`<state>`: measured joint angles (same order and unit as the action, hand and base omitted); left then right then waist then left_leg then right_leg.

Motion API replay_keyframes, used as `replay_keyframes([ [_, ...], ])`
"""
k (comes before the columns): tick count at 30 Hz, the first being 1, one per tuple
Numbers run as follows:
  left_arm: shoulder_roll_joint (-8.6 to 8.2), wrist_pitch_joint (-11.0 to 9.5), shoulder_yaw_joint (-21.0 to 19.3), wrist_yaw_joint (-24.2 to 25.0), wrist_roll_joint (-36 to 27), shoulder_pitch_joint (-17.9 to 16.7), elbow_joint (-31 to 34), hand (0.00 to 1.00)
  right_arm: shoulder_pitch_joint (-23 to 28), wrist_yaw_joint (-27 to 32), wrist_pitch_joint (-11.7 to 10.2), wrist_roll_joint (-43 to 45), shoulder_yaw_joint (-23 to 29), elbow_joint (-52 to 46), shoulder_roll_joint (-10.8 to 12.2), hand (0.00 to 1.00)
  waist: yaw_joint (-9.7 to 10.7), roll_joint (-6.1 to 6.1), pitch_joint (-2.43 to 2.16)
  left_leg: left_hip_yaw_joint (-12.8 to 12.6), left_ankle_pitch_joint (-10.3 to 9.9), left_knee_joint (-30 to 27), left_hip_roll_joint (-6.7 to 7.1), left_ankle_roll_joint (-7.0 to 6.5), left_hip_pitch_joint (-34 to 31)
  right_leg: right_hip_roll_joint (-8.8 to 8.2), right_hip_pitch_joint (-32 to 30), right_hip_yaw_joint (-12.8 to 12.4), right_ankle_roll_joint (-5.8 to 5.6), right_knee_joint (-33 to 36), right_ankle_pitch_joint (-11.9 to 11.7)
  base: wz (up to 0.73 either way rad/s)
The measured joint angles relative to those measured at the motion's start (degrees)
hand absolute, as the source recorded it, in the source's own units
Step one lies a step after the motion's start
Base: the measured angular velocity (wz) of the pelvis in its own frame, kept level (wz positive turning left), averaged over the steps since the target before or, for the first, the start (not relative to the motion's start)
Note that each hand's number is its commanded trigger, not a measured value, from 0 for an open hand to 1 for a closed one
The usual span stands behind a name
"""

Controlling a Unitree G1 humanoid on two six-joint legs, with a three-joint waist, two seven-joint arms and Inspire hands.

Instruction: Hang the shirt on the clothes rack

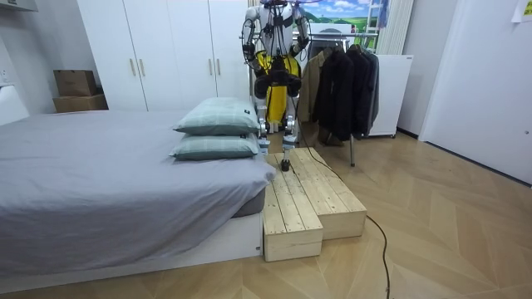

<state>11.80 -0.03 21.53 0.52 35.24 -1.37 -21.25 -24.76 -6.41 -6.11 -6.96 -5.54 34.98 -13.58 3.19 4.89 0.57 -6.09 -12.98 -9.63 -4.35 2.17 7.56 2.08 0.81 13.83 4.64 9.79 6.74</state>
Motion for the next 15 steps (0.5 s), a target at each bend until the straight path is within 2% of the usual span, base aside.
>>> replay_keyframes([
  [4,-0.06,-0.18,-0.04,0.00,0.84,0.00,0.00,0.00,2.57,-1.52,-0.01,-0.63,0.00,-4.39,0.13,0.00,-0.36,-0.03,0.01,-0.07,0.00,0.02,-0.03,0.00,0.00,0.04,0.00,-0.03,0.00,-0.06,0.00,0.00],
  [15,-0.08,-0.36,-0.07,-0.01,1.61,-0.04,-0.01,0.00,2.95,-2.49,-0.01,-2.89,0.15,-5.11,0.13,0.00,-0.12,-0.47,0.00,-0.83,0.00,0.06,-0.01,0.00,0.14,0.06,-0.02,-0.49,0.00,-0.05,0.00,-0.01],
])
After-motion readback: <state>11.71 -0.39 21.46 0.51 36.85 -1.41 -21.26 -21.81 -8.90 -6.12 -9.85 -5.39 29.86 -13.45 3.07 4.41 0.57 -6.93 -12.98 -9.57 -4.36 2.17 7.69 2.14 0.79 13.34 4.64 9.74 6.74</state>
